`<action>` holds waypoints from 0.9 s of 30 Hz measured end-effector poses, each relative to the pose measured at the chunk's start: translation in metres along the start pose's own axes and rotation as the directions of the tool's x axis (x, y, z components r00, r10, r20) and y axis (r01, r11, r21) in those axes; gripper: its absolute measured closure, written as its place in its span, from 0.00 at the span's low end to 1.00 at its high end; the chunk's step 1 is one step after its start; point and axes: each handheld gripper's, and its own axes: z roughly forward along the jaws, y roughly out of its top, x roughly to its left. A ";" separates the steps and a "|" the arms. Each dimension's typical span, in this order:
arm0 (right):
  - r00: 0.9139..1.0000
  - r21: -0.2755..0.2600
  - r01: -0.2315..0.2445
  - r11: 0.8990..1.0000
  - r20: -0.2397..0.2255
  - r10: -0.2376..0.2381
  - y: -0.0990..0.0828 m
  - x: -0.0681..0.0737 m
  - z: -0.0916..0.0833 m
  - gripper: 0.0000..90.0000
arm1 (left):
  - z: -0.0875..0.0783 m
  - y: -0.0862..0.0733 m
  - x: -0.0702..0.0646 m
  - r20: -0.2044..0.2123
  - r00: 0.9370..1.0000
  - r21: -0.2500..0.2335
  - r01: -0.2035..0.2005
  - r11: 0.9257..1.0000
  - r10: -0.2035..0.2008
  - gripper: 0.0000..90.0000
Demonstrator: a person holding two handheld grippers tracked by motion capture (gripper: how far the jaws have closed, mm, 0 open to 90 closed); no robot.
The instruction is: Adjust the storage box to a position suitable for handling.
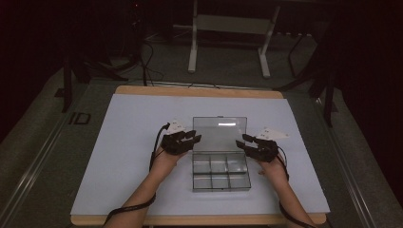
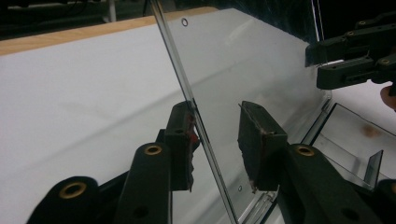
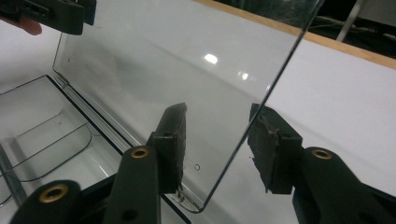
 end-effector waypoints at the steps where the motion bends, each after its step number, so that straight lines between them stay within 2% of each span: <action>1: 1.000 0.004 -0.004 1.000 0.000 0.004 0.000 0.000 0.000 0.63 | 0.002 0.000 0.000 0.002 1.000 0.008 0.008 1.000 -0.008 0.72; 4: 1.000 0.015 -0.018 1.000 -0.002 0.018 0.001 -0.001 0.002 0.62 | 0.005 -0.002 0.001 0.007 1.000 0.022 0.018 1.000 -0.018 0.69; 11: 0.999 0.034 -0.049 0.998 -0.009 0.050 0.001 -0.004 0.005 0.61 | 0.009 -0.005 0.004 0.030 0.997 0.028 0.068 0.997 -0.069 0.67; 16: 0.997 0.051 -0.072 0.996 -0.014 0.073 0.002 -0.005 0.007 0.60 | 0.012 -0.006 0.008 0.045 0.992 0.048 0.117 0.992 -0.119 0.66; 24: 0.995 0.074 -0.097 0.993 -0.006 0.098 0.002 -0.005 0.009 0.57 | 0.015 -0.007 0.006 0.014 0.992 0.068 0.126 0.990 -0.127 0.63; 27: 0.994 0.091 -0.109 0.990 -0.004 0.109 0.003 -0.006 0.011 0.55 | 0.017 -0.006 0.004 -0.002 0.992 0.089 0.127 0.988 -0.127 0.59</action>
